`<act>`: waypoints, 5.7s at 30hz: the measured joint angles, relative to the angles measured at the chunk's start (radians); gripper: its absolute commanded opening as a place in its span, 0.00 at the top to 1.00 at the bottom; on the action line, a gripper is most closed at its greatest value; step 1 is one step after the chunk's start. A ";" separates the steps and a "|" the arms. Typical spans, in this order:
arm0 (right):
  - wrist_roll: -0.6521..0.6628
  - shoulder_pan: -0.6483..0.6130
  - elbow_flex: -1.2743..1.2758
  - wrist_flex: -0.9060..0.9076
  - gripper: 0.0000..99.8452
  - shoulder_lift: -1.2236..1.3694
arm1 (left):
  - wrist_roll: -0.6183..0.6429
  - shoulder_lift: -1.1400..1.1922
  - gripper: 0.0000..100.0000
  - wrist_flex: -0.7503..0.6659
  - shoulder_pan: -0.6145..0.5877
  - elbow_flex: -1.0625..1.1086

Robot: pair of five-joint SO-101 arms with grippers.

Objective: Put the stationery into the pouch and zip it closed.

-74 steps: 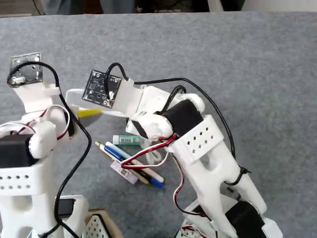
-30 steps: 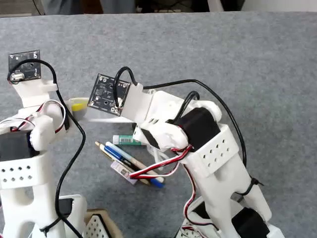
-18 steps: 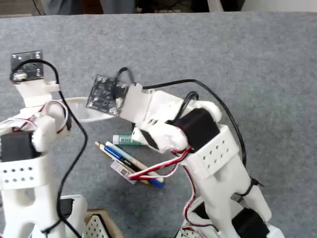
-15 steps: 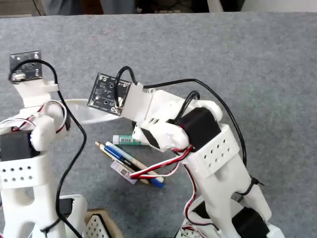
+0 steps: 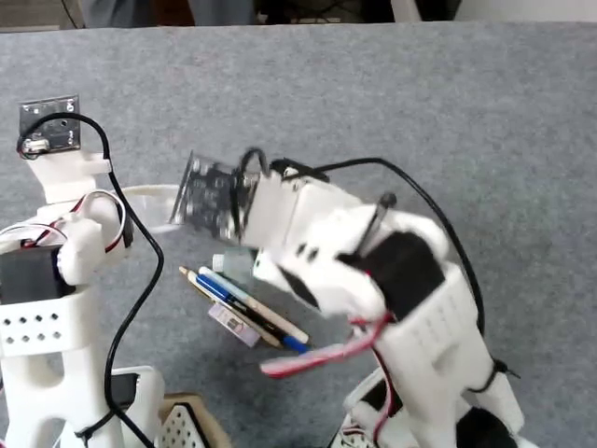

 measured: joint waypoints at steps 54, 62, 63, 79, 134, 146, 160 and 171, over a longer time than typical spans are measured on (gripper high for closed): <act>-0.439 0.083 0.660 -0.287 0.69 0.183 | 0.235 0.150 0.97 0.295 -0.324 -0.199; -0.393 -0.035 0.422 -0.293 0.69 0.552 | 0.236 0.150 0.97 0.295 -0.330 -0.196; -0.393 -0.060 0.391 -0.287 0.69 0.578 | 0.238 0.150 0.97 0.293 -0.330 -0.196; -0.393 -0.176 0.270 -0.368 0.69 0.839 | 0.236 0.150 0.97 0.293 -0.330 -0.193; -0.242 -0.173 0.411 -0.048 0.99 0.299 | 0.236 0.170 0.97 0.293 -0.330 -0.213; -0.242 -0.173 0.413 -0.046 0.99 -0.091 | 0.236 0.170 0.97 0.293 -0.330 -0.213; -0.242 -0.181 0.738 -0.157 0.88 0.025 | 0.236 0.170 0.97 0.293 -0.330 -0.213; -0.245 -0.241 0.701 -0.408 0.83 0.302 | 0.236 0.170 0.97 0.293 -0.330 -0.213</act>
